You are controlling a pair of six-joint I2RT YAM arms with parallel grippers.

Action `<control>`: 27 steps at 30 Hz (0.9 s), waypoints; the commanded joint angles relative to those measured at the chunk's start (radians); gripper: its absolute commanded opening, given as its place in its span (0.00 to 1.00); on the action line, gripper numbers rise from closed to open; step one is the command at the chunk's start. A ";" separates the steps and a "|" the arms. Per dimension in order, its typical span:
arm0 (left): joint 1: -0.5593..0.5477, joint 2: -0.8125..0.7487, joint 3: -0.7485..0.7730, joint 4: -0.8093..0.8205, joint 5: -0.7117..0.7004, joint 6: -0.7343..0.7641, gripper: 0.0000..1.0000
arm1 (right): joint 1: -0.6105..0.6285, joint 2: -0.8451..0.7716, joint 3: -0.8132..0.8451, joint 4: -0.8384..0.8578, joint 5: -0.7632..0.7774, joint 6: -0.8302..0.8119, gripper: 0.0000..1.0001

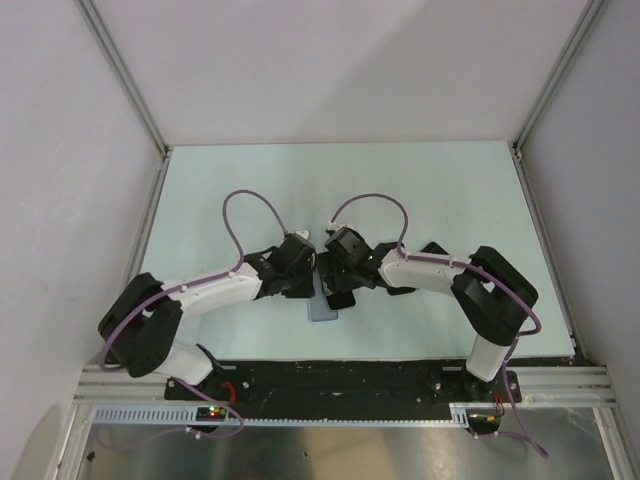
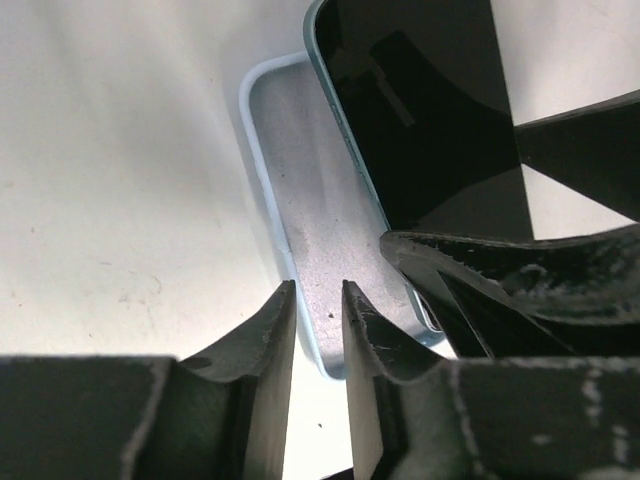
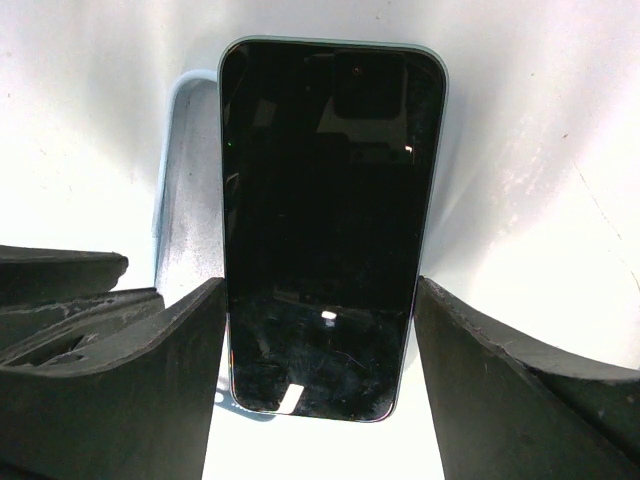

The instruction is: Put the phone into the phone case

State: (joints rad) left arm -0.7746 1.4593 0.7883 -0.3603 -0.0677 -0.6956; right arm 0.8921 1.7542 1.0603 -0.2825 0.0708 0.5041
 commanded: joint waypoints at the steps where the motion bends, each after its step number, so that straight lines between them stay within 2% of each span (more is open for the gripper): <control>1: -0.006 -0.066 -0.012 0.010 -0.019 0.008 0.32 | 0.011 -0.015 0.023 0.022 0.008 0.000 0.43; 8: 0.006 -0.111 -0.016 -0.005 -0.057 -0.011 0.51 | 0.019 -0.008 0.025 0.024 0.010 -0.006 0.43; 12: 0.039 -0.148 -0.027 -0.015 -0.077 -0.026 0.55 | 0.021 -0.004 0.034 0.014 0.020 -0.013 0.43; 19: 0.109 -0.179 -0.069 -0.027 -0.106 -0.078 0.50 | 0.041 0.018 0.093 -0.085 0.114 0.033 0.42; 27: 0.118 -0.165 -0.129 -0.018 -0.132 -0.110 0.40 | 0.077 0.014 0.143 -0.177 0.189 0.126 0.42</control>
State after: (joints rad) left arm -0.6598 1.3067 0.6815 -0.3862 -0.1616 -0.7712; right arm 0.9478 1.7744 1.1381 -0.4175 0.1879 0.5629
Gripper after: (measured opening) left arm 0.420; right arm 0.740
